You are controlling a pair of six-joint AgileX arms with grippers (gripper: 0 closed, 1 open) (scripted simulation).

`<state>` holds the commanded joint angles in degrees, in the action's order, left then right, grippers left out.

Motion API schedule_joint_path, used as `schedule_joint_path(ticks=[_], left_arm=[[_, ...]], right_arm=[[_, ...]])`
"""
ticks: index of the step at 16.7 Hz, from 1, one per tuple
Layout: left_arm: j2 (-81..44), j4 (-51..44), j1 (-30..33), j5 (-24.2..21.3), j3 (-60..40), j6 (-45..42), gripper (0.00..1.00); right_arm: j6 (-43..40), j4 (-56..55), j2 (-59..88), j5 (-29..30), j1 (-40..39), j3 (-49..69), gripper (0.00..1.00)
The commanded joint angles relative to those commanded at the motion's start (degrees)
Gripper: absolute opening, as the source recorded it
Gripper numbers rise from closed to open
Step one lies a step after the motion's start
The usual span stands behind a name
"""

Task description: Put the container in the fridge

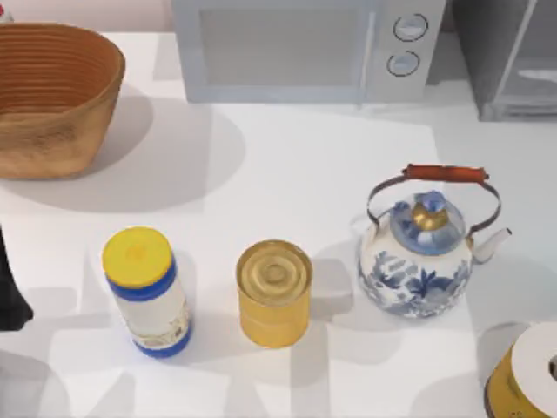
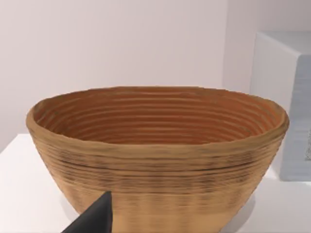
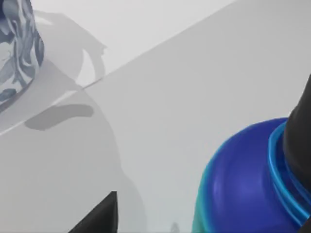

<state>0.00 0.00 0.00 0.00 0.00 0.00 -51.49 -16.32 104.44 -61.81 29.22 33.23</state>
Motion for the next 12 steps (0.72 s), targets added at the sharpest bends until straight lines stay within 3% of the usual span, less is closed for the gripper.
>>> schedule_joint_path(ticks=[11, 12], left_arm=[[0.0, 0.0, 0.0, 0.0, 0.0, 0.0, 1.0], [0.0, 0.0, 0.0, 0.0, 0.0, 0.0, 1.0]], right_arm=[[0.0, 0.0, 0.0, 0.0, 0.0, 0.0, 0.03], [0.0, 0.0, 0.0, 0.0, 0.0, 0.0, 0.01]])
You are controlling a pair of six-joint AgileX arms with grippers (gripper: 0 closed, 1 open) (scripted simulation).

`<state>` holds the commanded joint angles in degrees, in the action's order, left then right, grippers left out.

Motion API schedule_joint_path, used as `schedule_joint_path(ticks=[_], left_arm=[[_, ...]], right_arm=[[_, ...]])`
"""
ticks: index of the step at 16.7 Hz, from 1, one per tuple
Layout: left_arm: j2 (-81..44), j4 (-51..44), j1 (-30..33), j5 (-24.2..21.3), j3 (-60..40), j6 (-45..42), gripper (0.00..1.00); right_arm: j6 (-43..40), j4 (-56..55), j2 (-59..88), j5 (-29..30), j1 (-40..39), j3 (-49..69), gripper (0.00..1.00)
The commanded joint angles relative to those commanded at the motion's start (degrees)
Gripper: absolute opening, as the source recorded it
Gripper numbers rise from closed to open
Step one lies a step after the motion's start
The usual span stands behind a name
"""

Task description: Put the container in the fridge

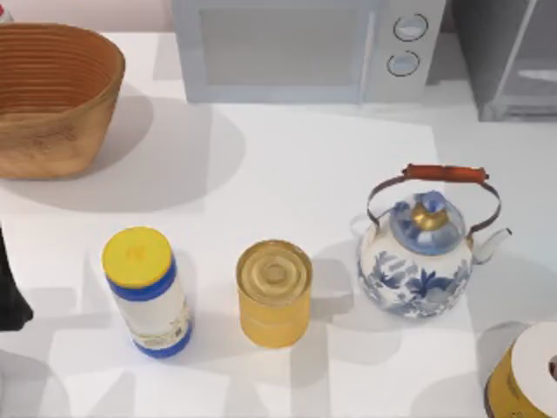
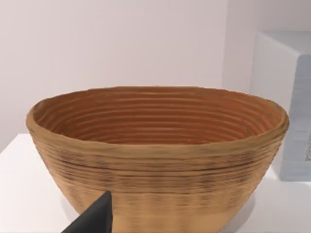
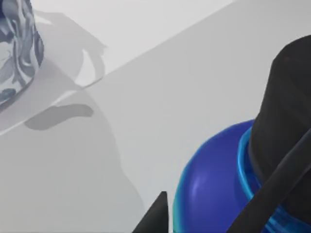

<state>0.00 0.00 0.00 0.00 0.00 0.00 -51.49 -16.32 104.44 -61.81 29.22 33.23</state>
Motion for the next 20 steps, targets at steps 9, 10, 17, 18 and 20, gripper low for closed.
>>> schedule_joint_path(ticks=[9, 10, 17, 18, 20], left_arm=[[0.0, 0.0, 0.0, 0.0, 0.0, 0.0, 1.0], [0.0, 0.0, 0.0, 0.0, 0.0, 0.0, 1.0], [0.0, 0.0, 0.0, 0.0, 0.0, 0.0, 1.0], [0.0, 0.0, 0.0, 0.0, 0.0, 0.0, 1.0], [0.0, 0.0, 0.0, 0.0, 0.0, 0.0, 1.0]], right_arm=[[0.04, -0.01, -0.07, 0.05, 0.2, 0.18, 0.01], [-0.15, 0.48, -0.2, 0.22, 0.65, 0.7, 0.01], [-9.2, 18.78, 0.08, -1.39, 4.13, 11.44, 0.01], [-11.59, 22.74, 0.31, -1.93, 4.65, 13.52, 0.01], [-16.84, 30.76, 1.05, -2.97, 6.19, 17.62, 0.01]])
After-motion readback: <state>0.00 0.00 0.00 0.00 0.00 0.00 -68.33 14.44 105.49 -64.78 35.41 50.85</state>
